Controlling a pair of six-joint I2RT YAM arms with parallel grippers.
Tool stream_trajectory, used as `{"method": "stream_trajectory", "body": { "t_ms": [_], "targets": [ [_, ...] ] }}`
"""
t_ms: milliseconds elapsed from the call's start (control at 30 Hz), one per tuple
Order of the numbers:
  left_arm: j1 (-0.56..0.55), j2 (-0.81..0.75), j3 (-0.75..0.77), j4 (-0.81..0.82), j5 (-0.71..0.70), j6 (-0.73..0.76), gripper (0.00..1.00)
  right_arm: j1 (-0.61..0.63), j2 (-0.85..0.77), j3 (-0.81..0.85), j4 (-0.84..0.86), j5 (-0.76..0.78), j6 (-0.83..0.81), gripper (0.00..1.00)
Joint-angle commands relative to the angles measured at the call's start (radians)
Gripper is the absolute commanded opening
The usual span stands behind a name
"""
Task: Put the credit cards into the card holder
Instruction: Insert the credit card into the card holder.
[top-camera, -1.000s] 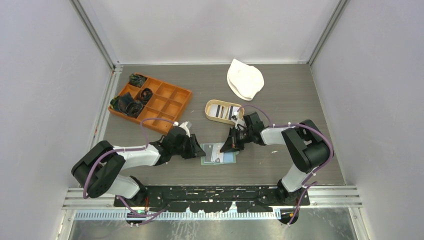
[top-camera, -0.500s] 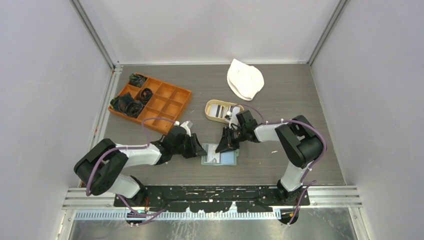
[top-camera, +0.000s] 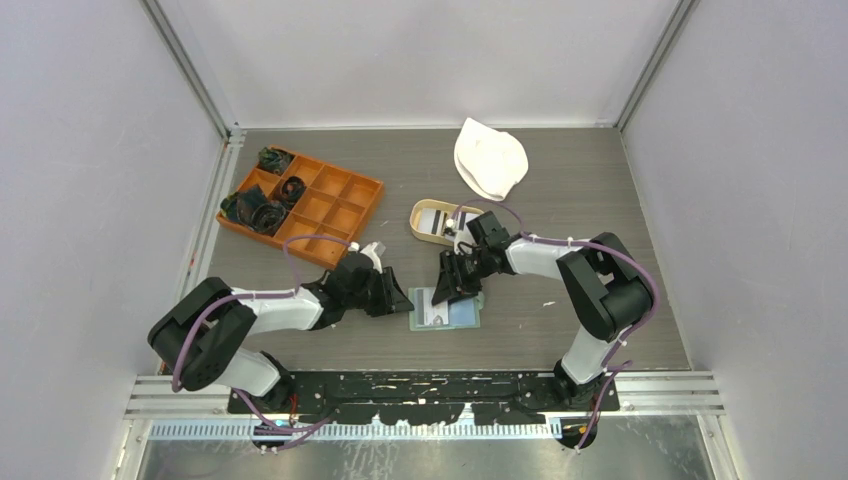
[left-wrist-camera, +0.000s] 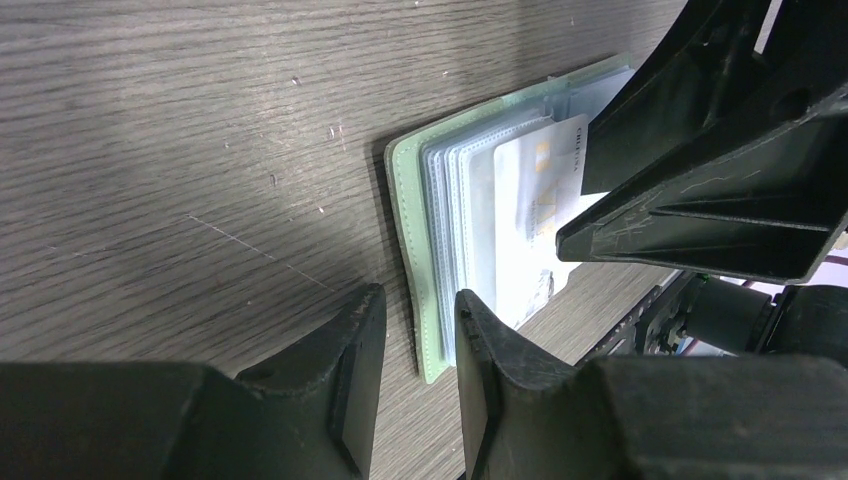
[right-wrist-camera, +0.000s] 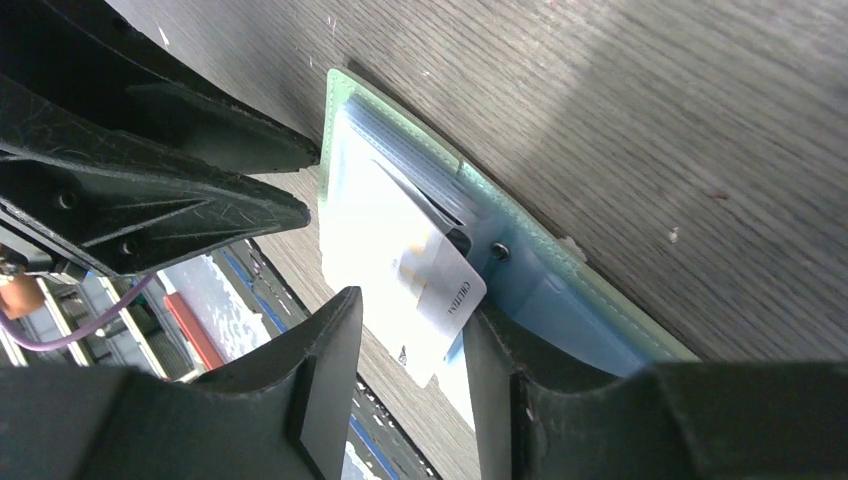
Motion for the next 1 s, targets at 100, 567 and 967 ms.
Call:
{"method": "stream_trajectory", "body": {
  "t_ms": [100,567,967],
  "targets": [
    [-0.008,-0.002,-0.030,-0.073,-0.021,0.022,0.33,0.003,-0.011,0.065,-0.112,0.054,-0.088,0.49],
    [-0.016,0.079,-0.012,0.014,0.037,0.002,0.19,0.028,0.006,0.102,-0.119,0.098,-0.011,0.47],
    [-0.043,0.139,0.020,0.030,0.031,-0.018,0.16,0.072,0.008,0.151,-0.162,0.131,-0.009,0.55]
  ]
}}
